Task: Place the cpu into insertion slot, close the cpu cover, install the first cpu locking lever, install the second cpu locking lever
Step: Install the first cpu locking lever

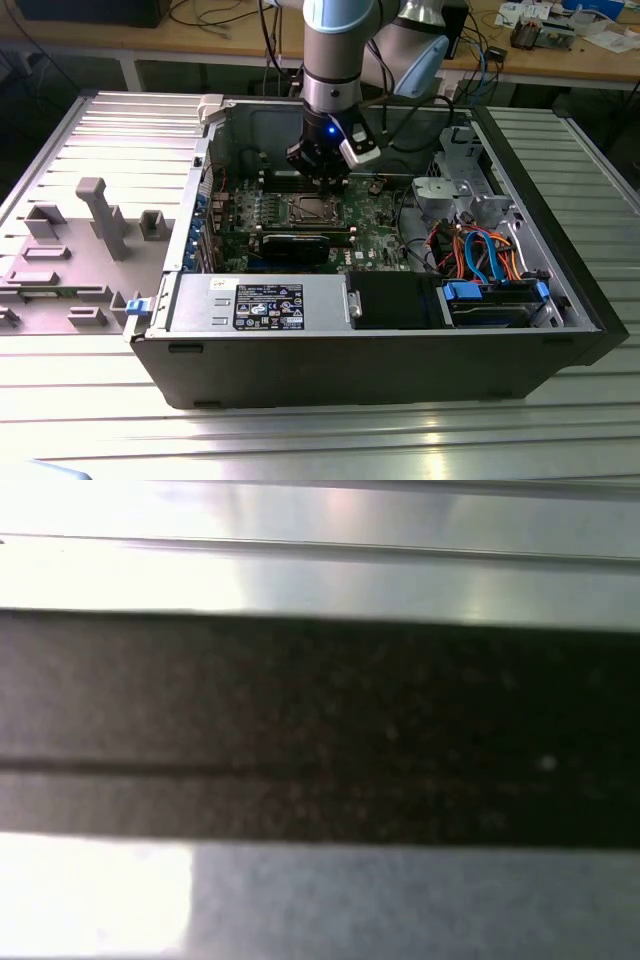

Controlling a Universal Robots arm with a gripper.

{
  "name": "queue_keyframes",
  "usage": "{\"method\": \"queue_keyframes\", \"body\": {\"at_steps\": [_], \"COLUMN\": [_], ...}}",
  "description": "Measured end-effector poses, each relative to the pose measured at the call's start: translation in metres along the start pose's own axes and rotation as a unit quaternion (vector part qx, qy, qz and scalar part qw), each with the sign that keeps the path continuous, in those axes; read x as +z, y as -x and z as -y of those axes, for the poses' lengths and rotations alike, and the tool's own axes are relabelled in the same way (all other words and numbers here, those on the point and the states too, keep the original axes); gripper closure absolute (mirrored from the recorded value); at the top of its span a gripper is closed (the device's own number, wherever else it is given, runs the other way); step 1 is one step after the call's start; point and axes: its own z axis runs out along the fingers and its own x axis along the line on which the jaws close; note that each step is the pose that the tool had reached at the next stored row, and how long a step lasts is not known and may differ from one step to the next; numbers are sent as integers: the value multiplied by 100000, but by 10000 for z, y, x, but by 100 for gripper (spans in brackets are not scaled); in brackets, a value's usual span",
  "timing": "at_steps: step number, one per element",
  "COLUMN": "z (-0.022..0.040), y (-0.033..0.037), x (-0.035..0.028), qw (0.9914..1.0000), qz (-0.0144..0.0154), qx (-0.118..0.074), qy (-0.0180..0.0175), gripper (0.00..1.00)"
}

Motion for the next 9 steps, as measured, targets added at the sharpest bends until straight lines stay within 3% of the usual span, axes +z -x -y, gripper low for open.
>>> {"method": "queue_keyframes", "body": {"at_steps": [9], "z": [3], "y": [12], "x": [40], "qw": [100000], "qz": [-29], "qx": [-7], "qy": [-76], "gripper": [89]}}
